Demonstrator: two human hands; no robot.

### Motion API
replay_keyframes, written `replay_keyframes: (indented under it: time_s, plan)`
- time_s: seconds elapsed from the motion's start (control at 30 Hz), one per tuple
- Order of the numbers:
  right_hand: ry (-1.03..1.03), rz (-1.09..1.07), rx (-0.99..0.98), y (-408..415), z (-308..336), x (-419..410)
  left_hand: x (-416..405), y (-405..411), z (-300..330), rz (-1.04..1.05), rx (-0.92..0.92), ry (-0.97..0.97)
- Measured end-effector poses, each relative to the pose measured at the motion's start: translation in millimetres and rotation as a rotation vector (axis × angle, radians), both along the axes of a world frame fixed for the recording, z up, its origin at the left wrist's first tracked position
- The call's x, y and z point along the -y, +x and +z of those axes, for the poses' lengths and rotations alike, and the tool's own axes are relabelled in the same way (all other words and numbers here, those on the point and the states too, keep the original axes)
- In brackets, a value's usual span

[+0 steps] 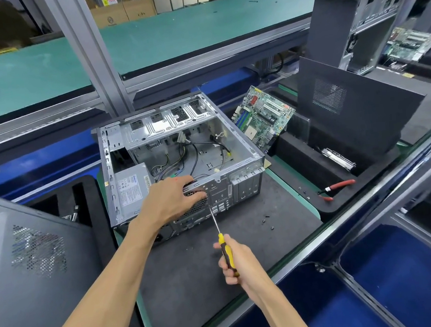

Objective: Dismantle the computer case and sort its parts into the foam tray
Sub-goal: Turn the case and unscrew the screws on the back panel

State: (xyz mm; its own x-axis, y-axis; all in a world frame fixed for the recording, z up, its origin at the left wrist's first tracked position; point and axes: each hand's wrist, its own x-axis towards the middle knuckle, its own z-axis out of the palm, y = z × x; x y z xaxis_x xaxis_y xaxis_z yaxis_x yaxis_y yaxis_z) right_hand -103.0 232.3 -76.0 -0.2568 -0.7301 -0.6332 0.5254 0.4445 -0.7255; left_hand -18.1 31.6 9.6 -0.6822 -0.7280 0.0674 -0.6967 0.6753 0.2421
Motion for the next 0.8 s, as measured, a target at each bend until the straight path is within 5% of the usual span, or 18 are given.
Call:
replay_keyframes:
  time_s: [0.8]
  plan:
    - [0.056, -0.212, 0.014, -9.3, -6.6, 8.3, -9.0, -1.4, 1.2, -0.030, 0.052, -0.135]
